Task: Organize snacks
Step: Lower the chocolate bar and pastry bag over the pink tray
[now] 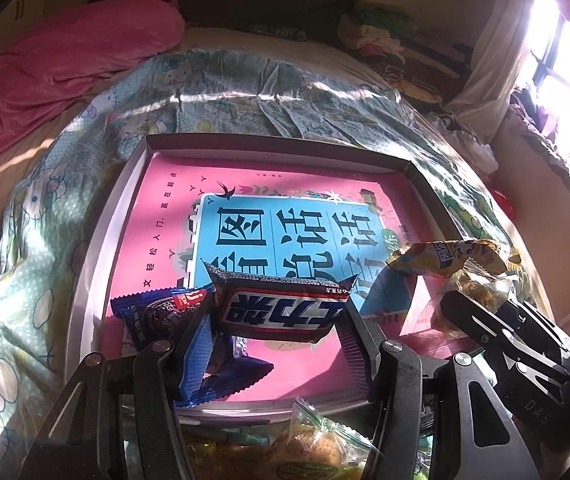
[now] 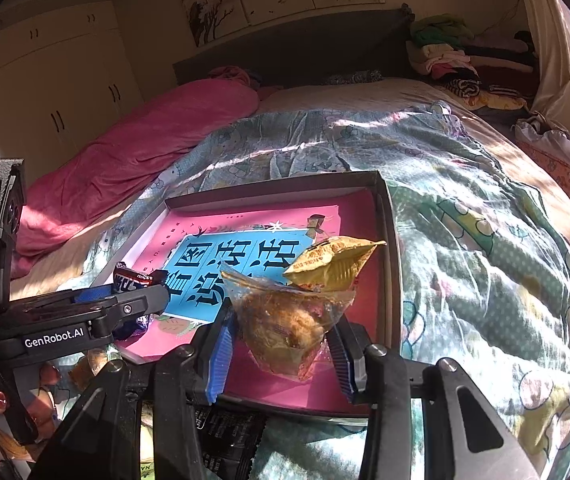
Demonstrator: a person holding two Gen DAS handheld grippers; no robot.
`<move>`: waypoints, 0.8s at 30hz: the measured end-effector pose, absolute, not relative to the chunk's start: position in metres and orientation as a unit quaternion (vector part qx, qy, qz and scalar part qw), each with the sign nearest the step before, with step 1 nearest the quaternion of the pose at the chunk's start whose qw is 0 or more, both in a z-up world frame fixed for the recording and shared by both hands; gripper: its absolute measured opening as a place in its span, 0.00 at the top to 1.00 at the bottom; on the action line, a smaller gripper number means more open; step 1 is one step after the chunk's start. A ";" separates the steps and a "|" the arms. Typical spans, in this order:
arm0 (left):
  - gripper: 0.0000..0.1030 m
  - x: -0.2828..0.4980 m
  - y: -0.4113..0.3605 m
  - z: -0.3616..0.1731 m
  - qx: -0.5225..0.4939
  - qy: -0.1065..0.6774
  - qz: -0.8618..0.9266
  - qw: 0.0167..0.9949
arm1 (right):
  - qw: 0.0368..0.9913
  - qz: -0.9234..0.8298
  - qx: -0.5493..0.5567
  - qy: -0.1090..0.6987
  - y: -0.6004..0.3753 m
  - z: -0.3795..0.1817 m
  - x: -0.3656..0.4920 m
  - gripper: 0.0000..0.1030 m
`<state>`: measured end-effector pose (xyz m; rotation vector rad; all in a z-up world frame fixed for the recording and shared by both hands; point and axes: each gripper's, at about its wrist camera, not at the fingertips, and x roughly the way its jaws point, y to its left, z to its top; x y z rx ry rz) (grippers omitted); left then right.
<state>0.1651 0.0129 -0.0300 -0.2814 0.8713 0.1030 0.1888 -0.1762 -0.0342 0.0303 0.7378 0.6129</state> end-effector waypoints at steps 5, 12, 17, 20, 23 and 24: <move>0.42 0.166 0.007 -0.031 -0.126 0.422 0.045 0.897 | 0.883 0.292 0.012 0.366 -0.176 -0.039 0.191 0.58; 0.42 0.166 0.004 -0.030 -0.113 0.425 0.046 0.897 | 0.877 0.301 0.008 0.375 -0.174 -0.041 0.189 0.58; 0.42 0.164 0.003 -0.031 -0.108 0.426 0.045 0.897 | 0.874 0.305 -0.001 0.379 -0.171 -0.042 0.187 0.58; 0.42 0.163 0.003 -0.031 -0.106 0.427 0.044 0.897 | 0.870 0.309 -0.006 0.383 -0.170 -0.043 0.185 0.58; 0.42 0.163 0.003 -0.031 -0.104 0.427 0.046 0.897 | 0.869 0.314 -0.012 0.384 -0.169 -0.043 0.182 0.58; 0.42 0.163 0.004 -0.031 -0.103 0.427 0.046 0.897 | 0.869 0.314 -0.015 0.382 -0.169 -0.042 0.181 0.57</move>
